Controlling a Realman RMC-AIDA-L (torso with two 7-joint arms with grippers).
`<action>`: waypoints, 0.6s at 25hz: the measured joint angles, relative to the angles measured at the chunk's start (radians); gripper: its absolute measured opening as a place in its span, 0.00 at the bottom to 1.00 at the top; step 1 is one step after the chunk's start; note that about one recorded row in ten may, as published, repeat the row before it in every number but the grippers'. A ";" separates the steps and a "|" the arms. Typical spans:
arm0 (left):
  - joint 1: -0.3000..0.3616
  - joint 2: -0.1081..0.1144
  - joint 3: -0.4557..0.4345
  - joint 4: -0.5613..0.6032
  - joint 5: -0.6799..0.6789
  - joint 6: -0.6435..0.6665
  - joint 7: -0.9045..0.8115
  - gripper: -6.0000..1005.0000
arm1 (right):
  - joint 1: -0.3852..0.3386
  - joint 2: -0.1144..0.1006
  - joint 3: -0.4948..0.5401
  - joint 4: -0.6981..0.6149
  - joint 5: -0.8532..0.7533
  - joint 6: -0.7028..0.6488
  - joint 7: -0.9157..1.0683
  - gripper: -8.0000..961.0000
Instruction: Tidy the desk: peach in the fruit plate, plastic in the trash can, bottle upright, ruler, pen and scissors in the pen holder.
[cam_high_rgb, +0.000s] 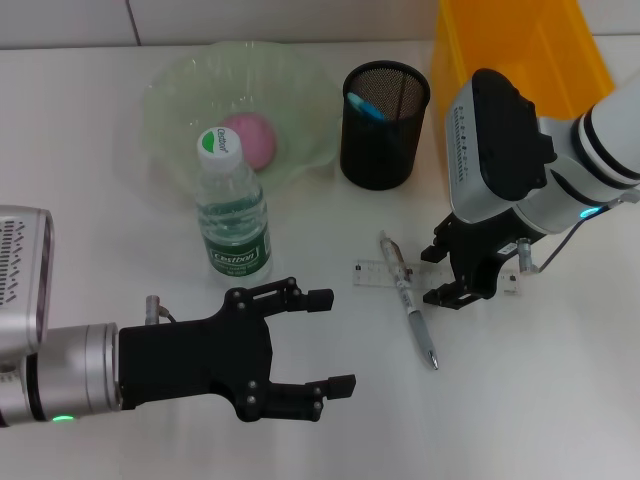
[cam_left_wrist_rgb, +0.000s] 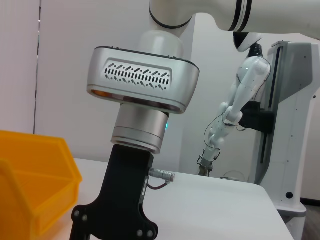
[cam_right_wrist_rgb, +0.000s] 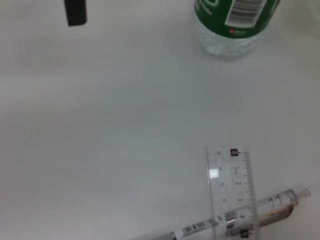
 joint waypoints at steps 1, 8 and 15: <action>0.000 0.000 0.000 0.000 0.000 0.000 0.000 0.87 | 0.001 0.000 -0.001 0.003 0.000 0.002 0.002 0.54; 0.001 0.000 0.001 0.000 0.000 0.000 0.000 0.87 | 0.015 0.000 -0.001 0.034 0.000 0.015 0.003 0.54; 0.001 0.000 0.001 0.000 0.000 0.000 0.000 0.87 | 0.022 0.000 -0.002 0.048 0.001 0.020 0.006 0.49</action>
